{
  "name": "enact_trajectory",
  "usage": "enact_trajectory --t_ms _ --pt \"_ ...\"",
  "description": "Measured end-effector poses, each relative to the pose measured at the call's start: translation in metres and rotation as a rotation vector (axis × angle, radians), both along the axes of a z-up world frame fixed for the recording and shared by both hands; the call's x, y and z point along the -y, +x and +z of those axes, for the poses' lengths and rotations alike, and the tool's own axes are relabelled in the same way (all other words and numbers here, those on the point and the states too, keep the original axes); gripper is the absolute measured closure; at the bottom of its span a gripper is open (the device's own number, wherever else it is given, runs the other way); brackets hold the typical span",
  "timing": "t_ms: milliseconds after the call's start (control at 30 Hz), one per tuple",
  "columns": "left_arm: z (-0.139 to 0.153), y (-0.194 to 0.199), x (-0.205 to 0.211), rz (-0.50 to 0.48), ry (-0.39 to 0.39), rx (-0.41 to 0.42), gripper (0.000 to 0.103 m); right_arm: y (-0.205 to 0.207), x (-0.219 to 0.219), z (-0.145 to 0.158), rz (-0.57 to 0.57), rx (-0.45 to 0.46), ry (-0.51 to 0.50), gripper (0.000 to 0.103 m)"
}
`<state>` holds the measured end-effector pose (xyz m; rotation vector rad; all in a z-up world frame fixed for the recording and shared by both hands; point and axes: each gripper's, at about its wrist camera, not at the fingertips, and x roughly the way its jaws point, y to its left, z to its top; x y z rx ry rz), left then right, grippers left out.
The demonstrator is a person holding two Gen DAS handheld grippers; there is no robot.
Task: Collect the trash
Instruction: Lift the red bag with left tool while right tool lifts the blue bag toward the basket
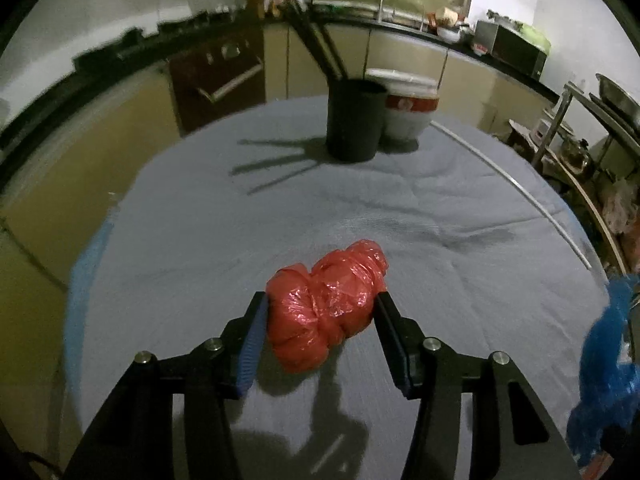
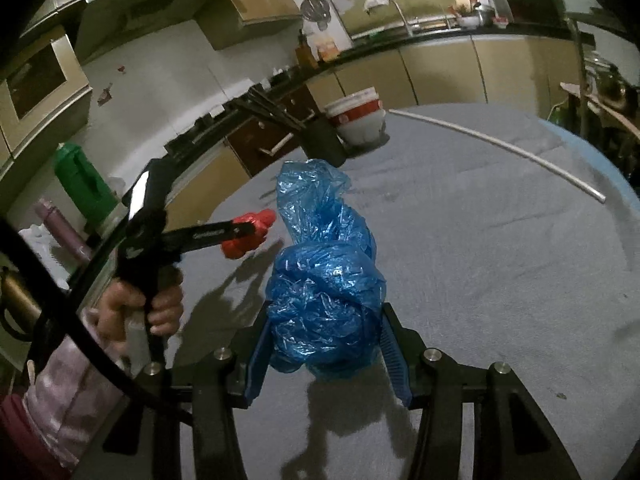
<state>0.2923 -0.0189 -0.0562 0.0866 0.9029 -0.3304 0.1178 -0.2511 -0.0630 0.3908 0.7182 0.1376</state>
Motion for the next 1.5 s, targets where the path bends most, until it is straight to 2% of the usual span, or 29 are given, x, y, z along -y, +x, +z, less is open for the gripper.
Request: enact_trajectory --t_ms 200,433,733,967,1500 --pt "0.046 -0.076 0.002 0.033 0.063 0.113 0.048 -0.034 0.001 0.015 -0.011 0.036 -0.002 0.050" --pt "0.080 -0.156 0.011 0.069 0.146 0.247 0.048 -0.083 0.001 0.037 -0.021 0.098 -0.013 0.050" --pt "0.116 -0.230 0.015 0.072 0.141 0.369 0.048 -0.154 0.002 0.067 -0.016 0.201 -0.052 0.050" --pt "0.126 -0.256 0.022 0.060 0.136 0.399 0.048 -0.187 0.010 0.073 -0.037 0.229 -0.059 0.050" --pt "0.129 -0.281 0.043 0.029 0.147 0.406 0.048 -0.208 0.022 0.073 -0.076 0.239 -0.033 0.050"
